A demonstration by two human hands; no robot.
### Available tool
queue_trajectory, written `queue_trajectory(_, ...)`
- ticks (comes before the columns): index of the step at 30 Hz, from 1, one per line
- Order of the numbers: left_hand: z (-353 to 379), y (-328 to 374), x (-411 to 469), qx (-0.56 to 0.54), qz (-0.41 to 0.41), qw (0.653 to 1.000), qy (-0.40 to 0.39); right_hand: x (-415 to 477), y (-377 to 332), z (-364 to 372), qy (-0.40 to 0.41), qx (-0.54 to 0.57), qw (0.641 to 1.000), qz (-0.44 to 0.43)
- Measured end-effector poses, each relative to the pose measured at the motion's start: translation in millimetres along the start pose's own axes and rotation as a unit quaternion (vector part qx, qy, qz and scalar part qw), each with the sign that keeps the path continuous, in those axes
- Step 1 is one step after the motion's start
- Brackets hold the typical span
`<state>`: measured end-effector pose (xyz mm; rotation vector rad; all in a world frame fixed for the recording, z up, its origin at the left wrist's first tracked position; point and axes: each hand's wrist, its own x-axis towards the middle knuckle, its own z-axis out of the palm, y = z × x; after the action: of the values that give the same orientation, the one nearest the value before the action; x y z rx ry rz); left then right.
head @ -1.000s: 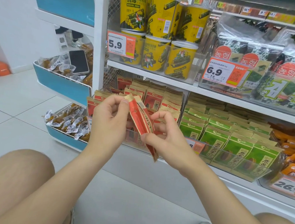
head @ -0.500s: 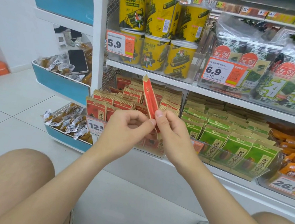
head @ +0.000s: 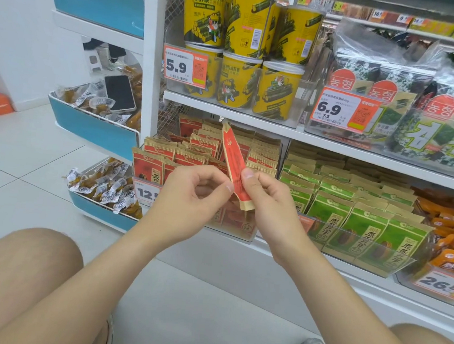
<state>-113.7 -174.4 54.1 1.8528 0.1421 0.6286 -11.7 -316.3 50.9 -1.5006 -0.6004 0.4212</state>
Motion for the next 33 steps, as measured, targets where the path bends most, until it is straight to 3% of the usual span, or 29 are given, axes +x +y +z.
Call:
queue_trajectory(2,0.4,-1.6,-1.2,0.039,0.038,0.998,0.039,-0.4,-2.2,-3.4,-0.013,-0.037,0.999,-0.006)
queue_trajectory(4,-2.4,-4.0,-1.5,0.145,0.113,0.980,0.070,-2.1,-7.8,-9.1,-0.044,-0.065,0.997,0.011)
queue_trajectory(7,-15.2,-10.9,2.1,0.333,0.212,0.917,0.051,-4.5,-15.7,-19.2,-0.118,-0.095,0.987,0.047)
queue_trajectory(10,-22.7,-21.8,5.3,0.386,0.227,0.893,0.037,-6.1,-22.8,-26.2,-0.124,-0.078,0.987,0.064)
queue_trajectory(14,-25.0,-21.8,6.2,0.314,0.177,0.932,0.046,-5.9,-22.1,-30.5,-0.163,-0.174,0.970,-0.052)
queue_trajectory(16,-24.5,-16.6,5.7,0.208,0.104,0.973,0.010,-3.8,-13.5,-27.5,-0.138,-0.241,0.953,-0.122)
queue_trajectory(18,-22.6,-10.2,5.0,0.104,0.047,0.993,0.000,-1.3,-8.8,-25.1,-0.086,-0.234,0.954,-0.165)
queue_trajectory(21,-19.4,-2.1,3.5,0.035,0.014,0.999,-0.001,0.1,-12.8,-25.7,-0.034,-0.197,0.966,-0.162)
queue_trajectory(28,-25.0,0.2,8.7,0.017,-0.062,0.997,-0.041,10.6,-19.3,-32.7,0.087,-0.184,0.970,-0.134)
queue_trajectory(33,-24.0,-0.7,10.7,-0.016,-0.094,0.995,0.025,15.6,-26.1,-33.9,0.031,-0.095,0.992,-0.071)
